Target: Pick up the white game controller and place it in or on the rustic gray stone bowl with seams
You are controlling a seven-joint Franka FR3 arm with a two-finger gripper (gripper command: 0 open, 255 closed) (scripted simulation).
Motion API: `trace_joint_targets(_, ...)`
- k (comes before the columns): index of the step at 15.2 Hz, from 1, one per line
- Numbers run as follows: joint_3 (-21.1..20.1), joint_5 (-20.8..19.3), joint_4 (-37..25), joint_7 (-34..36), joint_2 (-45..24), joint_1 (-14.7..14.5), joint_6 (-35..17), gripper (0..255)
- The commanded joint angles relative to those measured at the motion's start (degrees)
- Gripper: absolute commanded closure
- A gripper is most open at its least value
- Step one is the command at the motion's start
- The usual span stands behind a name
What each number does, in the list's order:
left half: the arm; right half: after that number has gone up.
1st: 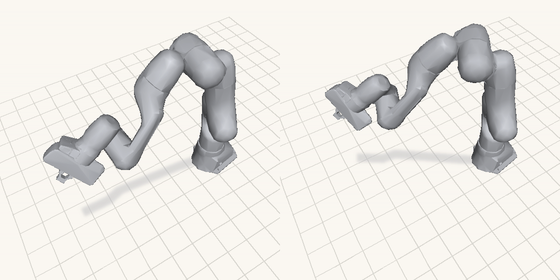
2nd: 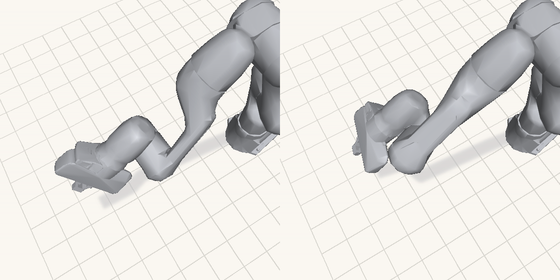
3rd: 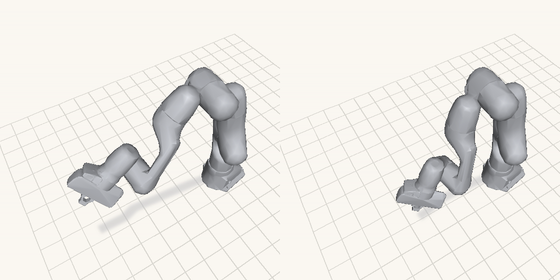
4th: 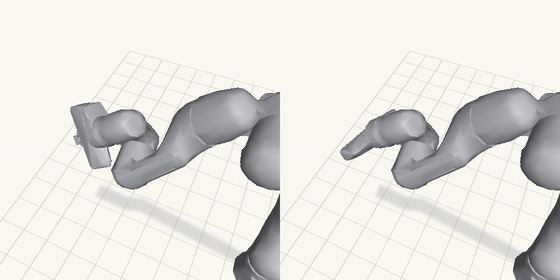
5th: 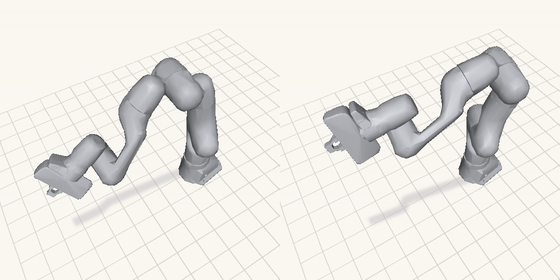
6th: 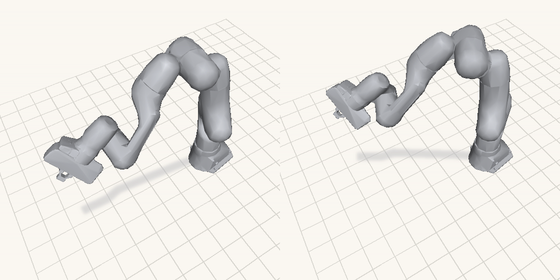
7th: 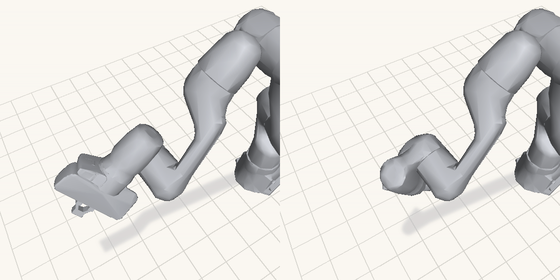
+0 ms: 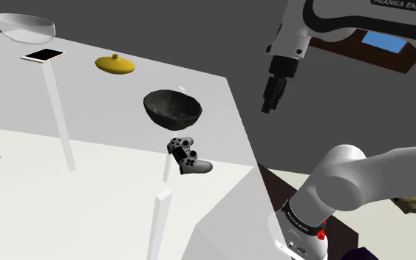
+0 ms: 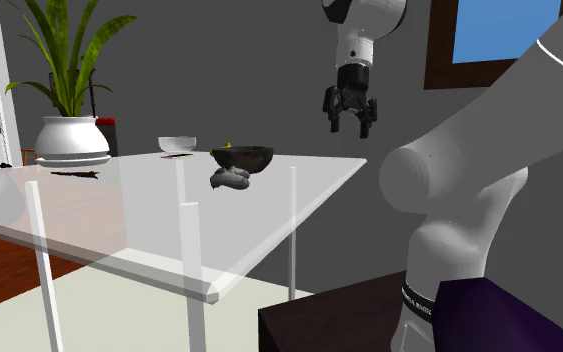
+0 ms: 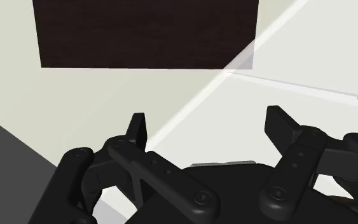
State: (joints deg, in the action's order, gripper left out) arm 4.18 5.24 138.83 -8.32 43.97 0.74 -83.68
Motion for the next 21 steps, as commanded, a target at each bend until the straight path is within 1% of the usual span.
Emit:
trace_joint_targets(1,0.00,0.00,0.00,0.00,0.00,0.00,0.00,0)
trace_joint_targets(6,-7.39,6.32,3.65,10.08,2.40,-1.45,-5.71,0)
trace_joint_targets(11,-15.32,12.04,5.04,19.93,1.86,-2.96,-12.55,0)
trace_joint_targets(16,-23.72,16.30,3.99,29.59,-1.64,-3.54,-20.14,0)
trace_joint_targets(21,-32.45,17.95,0.53,39.54,-7.70,-2.48,-27.93,0)
